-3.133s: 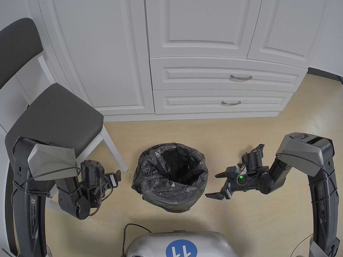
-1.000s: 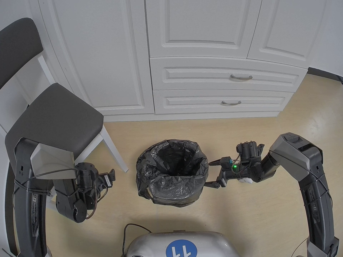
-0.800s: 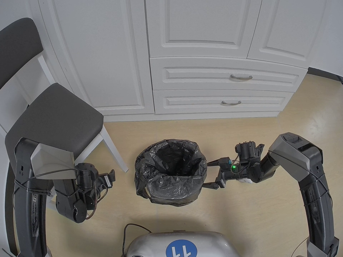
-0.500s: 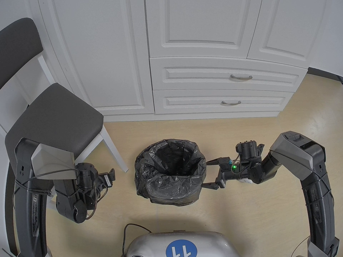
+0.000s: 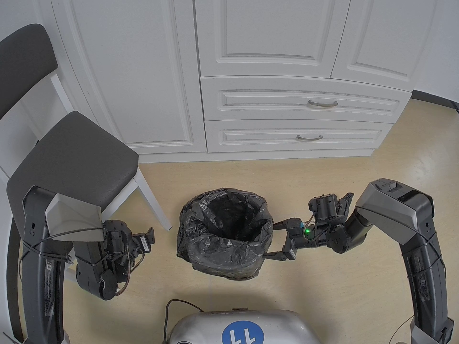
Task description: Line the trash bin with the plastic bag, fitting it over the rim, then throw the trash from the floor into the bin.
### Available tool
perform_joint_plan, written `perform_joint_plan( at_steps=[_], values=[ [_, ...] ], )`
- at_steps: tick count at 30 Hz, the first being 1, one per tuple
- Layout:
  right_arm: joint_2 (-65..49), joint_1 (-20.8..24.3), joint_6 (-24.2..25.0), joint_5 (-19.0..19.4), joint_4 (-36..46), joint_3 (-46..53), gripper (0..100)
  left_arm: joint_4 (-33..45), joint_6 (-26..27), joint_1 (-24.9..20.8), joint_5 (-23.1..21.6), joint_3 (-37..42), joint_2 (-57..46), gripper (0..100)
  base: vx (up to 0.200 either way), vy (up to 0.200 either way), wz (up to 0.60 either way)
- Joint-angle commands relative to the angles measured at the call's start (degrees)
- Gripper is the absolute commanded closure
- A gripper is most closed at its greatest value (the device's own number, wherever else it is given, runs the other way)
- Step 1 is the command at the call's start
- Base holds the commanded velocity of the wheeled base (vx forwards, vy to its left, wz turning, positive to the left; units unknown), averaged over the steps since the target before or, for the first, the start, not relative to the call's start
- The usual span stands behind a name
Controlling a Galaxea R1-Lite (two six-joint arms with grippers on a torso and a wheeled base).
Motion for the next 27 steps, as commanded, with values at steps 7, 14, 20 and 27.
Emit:
perform_joint_plan(
  at_steps=[7,14,20,27],
  values=[
    [0.5,-0.2,0.5,0.3,0.1,-0.8,100,0.0,-0.1,0.1,0.0,-0.1,0.2,0,0.000,0.000,0.00],
    [3.1,-3.0,2.2,0.4,1.1,-5.9,100,-0.1,-0.1,0.2,0.1,-0.1,0.2,0,0.000,0.000,0.00],
    [4.5,-5.2,3.6,0.5,6.3,-11.6,100,-0.1,-0.1,0.2,0.0,-0.1,0.3,0,0.000,0.000,0.00],
    [11.3,-6.7,5.9,1.2,8.4,-22.2,100,-0.1,-0.1,-0.3,0.1,-0.2,0.3,0,0.000,0.000,0.00]
  ],
)
